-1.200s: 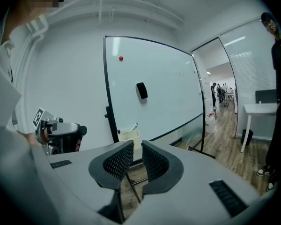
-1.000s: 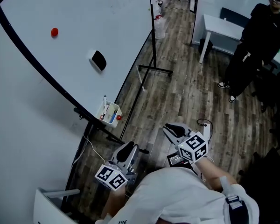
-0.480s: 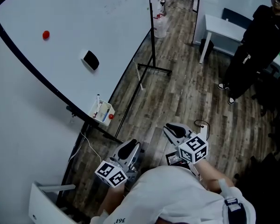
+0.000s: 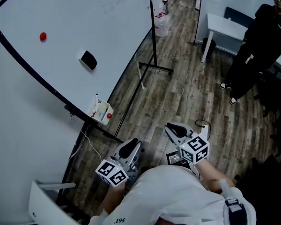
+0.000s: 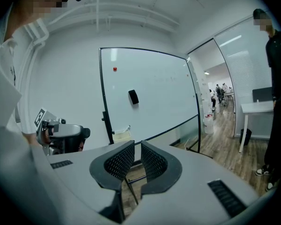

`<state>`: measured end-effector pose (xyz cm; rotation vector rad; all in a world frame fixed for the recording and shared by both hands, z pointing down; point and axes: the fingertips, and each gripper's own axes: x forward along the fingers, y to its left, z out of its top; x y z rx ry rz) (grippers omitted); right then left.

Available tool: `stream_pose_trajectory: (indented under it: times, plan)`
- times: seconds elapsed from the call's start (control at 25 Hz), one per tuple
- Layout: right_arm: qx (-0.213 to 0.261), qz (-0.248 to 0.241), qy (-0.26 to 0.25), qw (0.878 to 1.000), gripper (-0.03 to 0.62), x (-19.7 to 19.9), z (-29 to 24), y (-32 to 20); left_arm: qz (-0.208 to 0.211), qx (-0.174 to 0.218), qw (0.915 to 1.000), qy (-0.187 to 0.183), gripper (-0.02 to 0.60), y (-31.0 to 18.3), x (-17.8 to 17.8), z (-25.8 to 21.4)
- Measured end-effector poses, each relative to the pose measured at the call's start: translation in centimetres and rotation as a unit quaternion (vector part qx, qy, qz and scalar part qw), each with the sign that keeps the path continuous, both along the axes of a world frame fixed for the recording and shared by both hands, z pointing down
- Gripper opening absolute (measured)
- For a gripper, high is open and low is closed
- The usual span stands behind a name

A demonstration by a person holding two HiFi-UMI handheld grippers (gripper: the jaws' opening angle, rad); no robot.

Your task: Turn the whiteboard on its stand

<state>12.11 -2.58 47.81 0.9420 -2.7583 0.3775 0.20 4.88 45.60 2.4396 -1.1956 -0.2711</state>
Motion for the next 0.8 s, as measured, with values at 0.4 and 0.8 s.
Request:
stream_pose_trajectory:
  times: [0.4, 0.8]
  plan:
    - [0.005, -0.001, 0.003, 1.000, 0.032, 0.52, 0.08, -0.46, -0.002, -0.009, 0.9999, 0.005, 0.095, -0.42, 0.56, 0.57]
    - [0.012, -0.008, 0.014, 1.000, 0.026, 0.46, -0.30, -1.06, -0.005, -0.016, 0.9999, 0.004, 0.095, -1.06, 0.74, 0.35]
